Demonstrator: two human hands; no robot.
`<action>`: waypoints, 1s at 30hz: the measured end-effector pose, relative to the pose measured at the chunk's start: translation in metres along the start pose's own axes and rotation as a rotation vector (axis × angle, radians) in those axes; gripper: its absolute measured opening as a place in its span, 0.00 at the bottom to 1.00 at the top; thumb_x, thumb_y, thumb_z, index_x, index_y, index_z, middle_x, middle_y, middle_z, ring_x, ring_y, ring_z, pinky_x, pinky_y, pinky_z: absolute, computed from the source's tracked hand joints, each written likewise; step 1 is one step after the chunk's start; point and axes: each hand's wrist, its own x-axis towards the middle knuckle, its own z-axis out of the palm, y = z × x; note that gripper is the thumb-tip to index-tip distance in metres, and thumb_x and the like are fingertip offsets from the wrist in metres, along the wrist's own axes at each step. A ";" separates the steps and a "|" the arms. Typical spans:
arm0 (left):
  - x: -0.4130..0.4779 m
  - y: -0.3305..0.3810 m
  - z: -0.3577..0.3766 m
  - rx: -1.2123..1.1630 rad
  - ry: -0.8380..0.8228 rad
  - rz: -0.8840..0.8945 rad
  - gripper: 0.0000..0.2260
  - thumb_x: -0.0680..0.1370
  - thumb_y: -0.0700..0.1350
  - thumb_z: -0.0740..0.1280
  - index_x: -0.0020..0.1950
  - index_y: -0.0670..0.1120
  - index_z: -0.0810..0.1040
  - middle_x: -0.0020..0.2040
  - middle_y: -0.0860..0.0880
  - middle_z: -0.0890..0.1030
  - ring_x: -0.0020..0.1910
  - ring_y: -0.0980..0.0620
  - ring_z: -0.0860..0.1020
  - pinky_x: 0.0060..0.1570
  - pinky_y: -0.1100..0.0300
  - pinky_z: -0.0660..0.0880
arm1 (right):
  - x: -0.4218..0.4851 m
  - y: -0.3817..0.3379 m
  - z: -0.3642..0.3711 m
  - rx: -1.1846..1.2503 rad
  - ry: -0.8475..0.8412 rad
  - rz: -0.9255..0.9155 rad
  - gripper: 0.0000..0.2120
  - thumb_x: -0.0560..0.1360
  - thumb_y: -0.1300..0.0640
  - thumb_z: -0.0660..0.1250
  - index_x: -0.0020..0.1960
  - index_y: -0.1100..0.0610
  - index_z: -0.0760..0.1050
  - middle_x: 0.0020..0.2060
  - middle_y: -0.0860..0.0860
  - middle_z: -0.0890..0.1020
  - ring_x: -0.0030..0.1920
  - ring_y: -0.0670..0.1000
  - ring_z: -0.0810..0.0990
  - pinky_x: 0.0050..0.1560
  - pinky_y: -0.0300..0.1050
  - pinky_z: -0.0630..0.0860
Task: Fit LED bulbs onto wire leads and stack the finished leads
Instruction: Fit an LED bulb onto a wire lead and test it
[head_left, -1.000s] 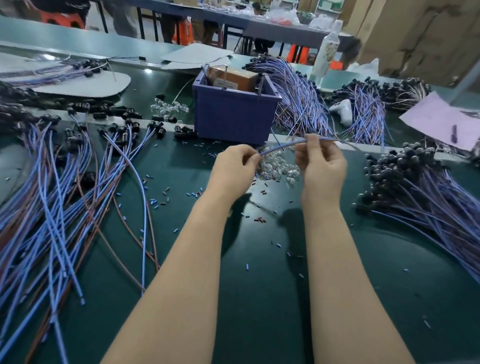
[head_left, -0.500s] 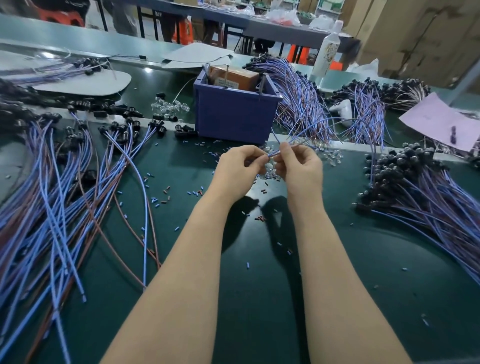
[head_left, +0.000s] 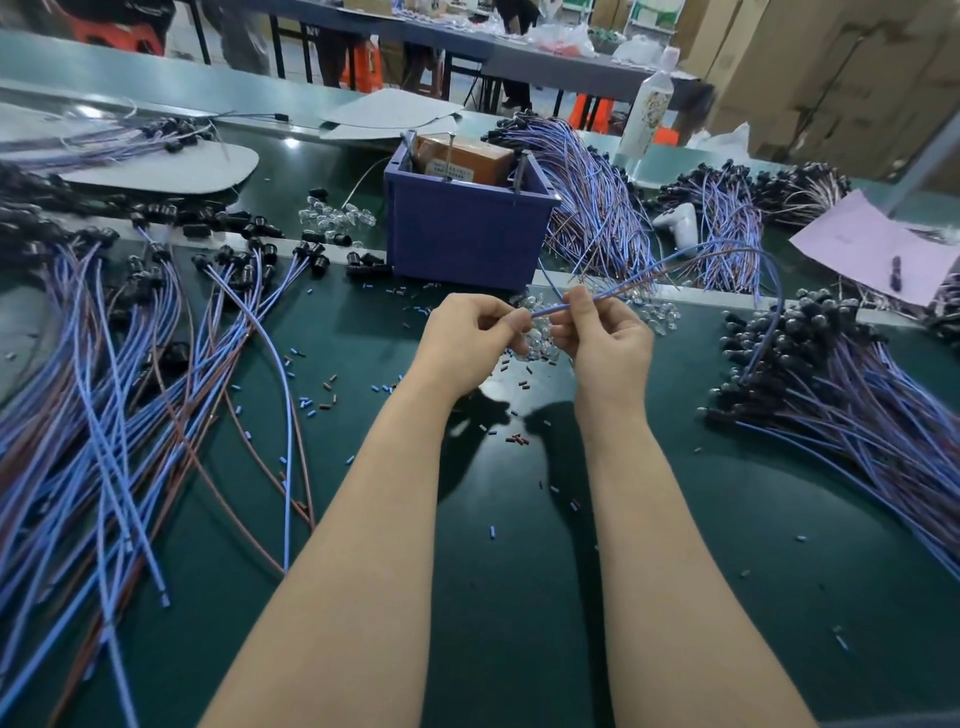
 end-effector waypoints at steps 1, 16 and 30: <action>0.000 0.001 0.001 -0.003 0.002 -0.003 0.09 0.79 0.45 0.65 0.39 0.48 0.80 0.31 0.54 0.81 0.24 0.65 0.70 0.32 0.67 0.66 | 0.000 0.000 0.000 0.003 0.014 -0.006 0.11 0.78 0.61 0.65 0.37 0.59 0.74 0.26 0.50 0.78 0.25 0.43 0.74 0.31 0.34 0.74; 0.002 -0.007 -0.012 0.069 0.195 -0.119 0.09 0.79 0.44 0.63 0.42 0.46 0.81 0.35 0.52 0.83 0.33 0.62 0.75 0.37 0.72 0.70 | 0.010 -0.006 -0.018 0.228 0.196 0.041 0.11 0.78 0.62 0.64 0.37 0.58 0.72 0.22 0.46 0.78 0.24 0.41 0.75 0.30 0.32 0.75; -0.004 0.014 0.012 -0.384 -0.008 -0.097 0.09 0.82 0.44 0.59 0.51 0.43 0.78 0.46 0.47 0.81 0.46 0.53 0.77 0.53 0.59 0.74 | -0.012 -0.008 0.015 0.327 -0.151 0.312 0.10 0.78 0.65 0.62 0.40 0.59 0.77 0.27 0.49 0.82 0.27 0.43 0.78 0.31 0.32 0.76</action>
